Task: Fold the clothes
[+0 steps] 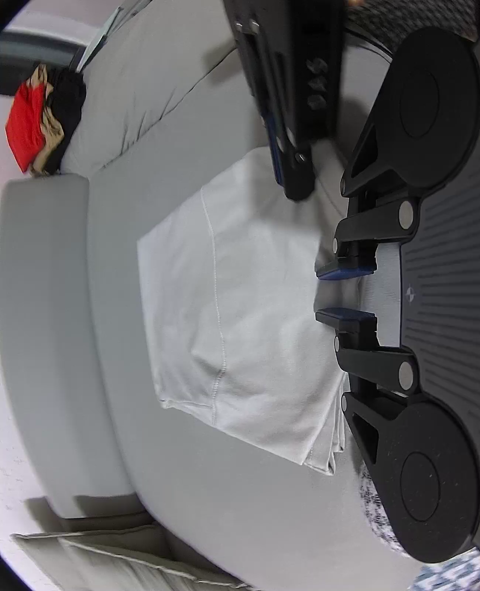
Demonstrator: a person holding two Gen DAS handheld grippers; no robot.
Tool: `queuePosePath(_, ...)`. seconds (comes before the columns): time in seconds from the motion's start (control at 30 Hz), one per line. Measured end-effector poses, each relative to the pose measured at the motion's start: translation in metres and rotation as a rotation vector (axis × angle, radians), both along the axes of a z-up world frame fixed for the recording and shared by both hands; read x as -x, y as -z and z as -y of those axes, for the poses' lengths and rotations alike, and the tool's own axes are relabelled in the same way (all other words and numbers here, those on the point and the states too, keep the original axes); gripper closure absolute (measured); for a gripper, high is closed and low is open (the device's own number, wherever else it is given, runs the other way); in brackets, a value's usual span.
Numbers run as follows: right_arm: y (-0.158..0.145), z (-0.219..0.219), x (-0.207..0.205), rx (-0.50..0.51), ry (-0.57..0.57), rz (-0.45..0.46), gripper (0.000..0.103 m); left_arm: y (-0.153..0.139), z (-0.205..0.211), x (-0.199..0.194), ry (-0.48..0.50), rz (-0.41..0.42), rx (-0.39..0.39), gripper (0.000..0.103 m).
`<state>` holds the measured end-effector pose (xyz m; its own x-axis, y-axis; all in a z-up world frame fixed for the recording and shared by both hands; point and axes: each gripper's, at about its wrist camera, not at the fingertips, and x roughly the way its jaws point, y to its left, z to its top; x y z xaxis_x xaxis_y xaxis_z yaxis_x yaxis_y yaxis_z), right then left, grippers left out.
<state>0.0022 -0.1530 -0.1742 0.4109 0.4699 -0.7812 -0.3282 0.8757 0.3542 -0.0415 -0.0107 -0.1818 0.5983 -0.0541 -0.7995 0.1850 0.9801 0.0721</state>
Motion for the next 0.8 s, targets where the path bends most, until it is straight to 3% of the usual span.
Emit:
queuePosePath(0.23,-0.009,0.027,0.025,-0.007,-0.022,-0.062,0.095,-0.012,-0.029,0.016,-0.037,-0.062,0.101,0.085)
queuePosePath(0.3,-0.015,0.037,0.027,-0.043,0.001,-0.063,0.091,-0.022,-0.045,0.020,-0.068,-0.023,0.118,0.084)
queuePosePath(0.37,-0.022,0.049,0.023,-0.116,0.054,-0.054,0.082,-0.034,-0.064,0.019,-0.118,0.030,0.130,0.083)
queuePosePath(0.43,-0.028,0.062,0.015,-0.194,0.117,-0.053,0.059,-0.043,-0.084,0.016,-0.179,0.078,0.135,0.069)
queuePosePath(0.47,-0.028,0.068,0.009,-0.230,0.156,-0.064,0.053,-0.044,-0.093,0.011,-0.215,0.089,0.138,0.061)
queuePosePath(0.5,-0.025,0.073,0.003,-0.259,0.192,-0.079,0.047,-0.046,-0.103,0.007,-0.252,0.099,0.141,0.059)
queuePosePath(0.67,0.004,0.083,-0.024,-0.396,0.319,-0.200,0.045,-0.029,-0.139,-0.025,-0.355,0.041,0.218,0.054)
queuePosePath(0.8,0.027,0.083,-0.039,-0.466,0.377,-0.281,0.045,-0.013,-0.157,-0.047,-0.362,-0.037,0.367,0.050)
